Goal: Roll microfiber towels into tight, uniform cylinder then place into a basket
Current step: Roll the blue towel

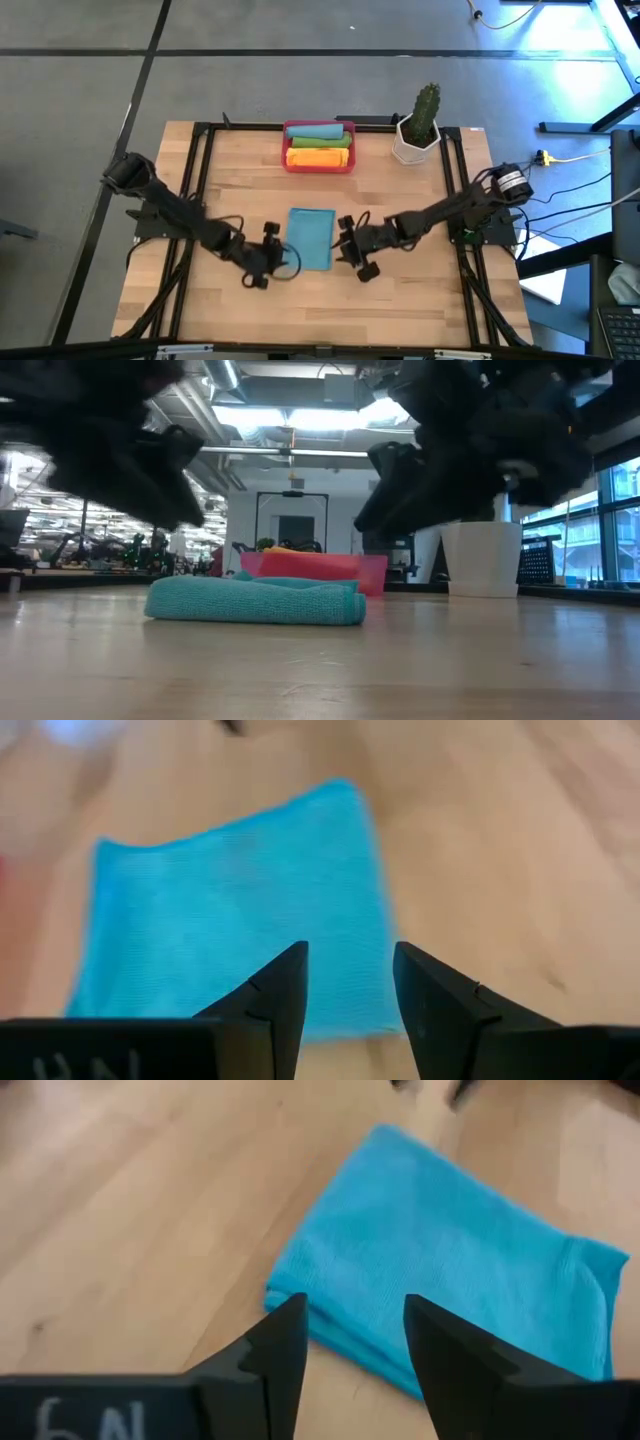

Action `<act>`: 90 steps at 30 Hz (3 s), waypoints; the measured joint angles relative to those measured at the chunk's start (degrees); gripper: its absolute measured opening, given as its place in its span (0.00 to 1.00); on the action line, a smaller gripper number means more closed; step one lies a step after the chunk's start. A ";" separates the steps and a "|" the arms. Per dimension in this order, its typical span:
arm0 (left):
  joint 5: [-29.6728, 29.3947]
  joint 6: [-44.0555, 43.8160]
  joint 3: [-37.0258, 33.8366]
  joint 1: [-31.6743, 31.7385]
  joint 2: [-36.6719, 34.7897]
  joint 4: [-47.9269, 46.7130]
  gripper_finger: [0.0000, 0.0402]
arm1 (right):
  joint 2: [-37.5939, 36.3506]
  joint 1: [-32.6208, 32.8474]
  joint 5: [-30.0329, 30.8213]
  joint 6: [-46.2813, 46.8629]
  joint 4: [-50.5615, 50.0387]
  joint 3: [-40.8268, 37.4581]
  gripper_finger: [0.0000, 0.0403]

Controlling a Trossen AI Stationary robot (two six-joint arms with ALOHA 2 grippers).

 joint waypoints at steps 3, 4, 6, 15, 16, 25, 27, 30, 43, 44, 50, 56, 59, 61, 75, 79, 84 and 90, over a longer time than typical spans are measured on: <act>-0.06 0.34 0.00 -2.97 1.97 0.62 0.35 | 1.77 2.16 3.05 -0.29 0.55 -0.02 0.44; -0.18 1.00 0.00 -3.68 2.72 0.51 0.35 | 2.24 2.63 3.08 -0.32 0.78 -0.02 0.45; -0.35 1.65 -0.01 -4.84 4.42 0.44 0.34 | 3.15 3.46 3.15 -0.35 1.57 -0.02 0.48; -0.88 6.52 4.08 -4.83 8.89 -0.08 0.44 | 6.94 4.87 9.28 -0.32 3.92 0.09 0.66; -1.39 7.36 4.76 -4.53 9.03 -0.75 0.46 | 6.99 4.87 9.74 -0.36 3.85 0.29 0.67; -1.31 5.53 5.74 -3.14 9.37 -9.91 0.60 | 7.27 4.96 8.30 -0.18 4.25 1.29 0.71; -1.15 4.69 5.39 -3.17 9.69 -10.09 0.61 | 8.03 5.05 7.44 -0.03 4.74 1.31 0.71; -1.15 4.20 5.40 -3.14 9.67 -9.65 0.61 | 9.79 5.33 7.34 -0.23 6.38 1.33 0.71; -4.71 8.77 5.85 -3.64 15.10 -8.59 0.60 | 14.97 5.55 11.44 -3.02 7.65 3.49 0.69; -6.03 9.80 5.81 -3.82 15.50 -8.07 0.60 | 15.01 5.61 12.11 -3.83 7.65 3.50 0.68; -10.60 17.72 5.68 -4.79 16.14 -6.48 0.59 | 15.13 6.05 13.02 -8.34 7.30 3.50 0.59; -10.95 22.68 5.64 -4.60 16.20 -6.72 0.55 | 15.26 5.97 15.15 -10.58 6.84 3.43 0.47; -10.78 24.16 5.64 -4.22 16.20 -7.14 0.52 | 15.28 5.93 16.44 -10.67 6.72 3.39 0.43; -10.08 24.89 5.63 -3.73 16.20 -7.67 0.51 | 15.28 5.89 16.86 -10.78 6.63 3.37 0.42; -9.25 26.69 5.29 -2.39 16.32 -7.25 0.11 | 15.30 5.55 17.66 -10.10 6.05 3.26 0.18; -9.45 22.67 5.07 -3.09 16.20 -3.44 0.02 | 15.30 5.63 20.91 -5.80 5.92 3.22 0.03; -9.51 13.42 7.82 -4.72 16.14 -2.61 0.01 | 15.26 5.77 19.72 1.16 5.86 3.10 0.01; -9.68 1.70 10.54 -5.59 15.98 -3.06 0.00 | 12.81 5.86 10.24 9.67 5.27 2.89 0.01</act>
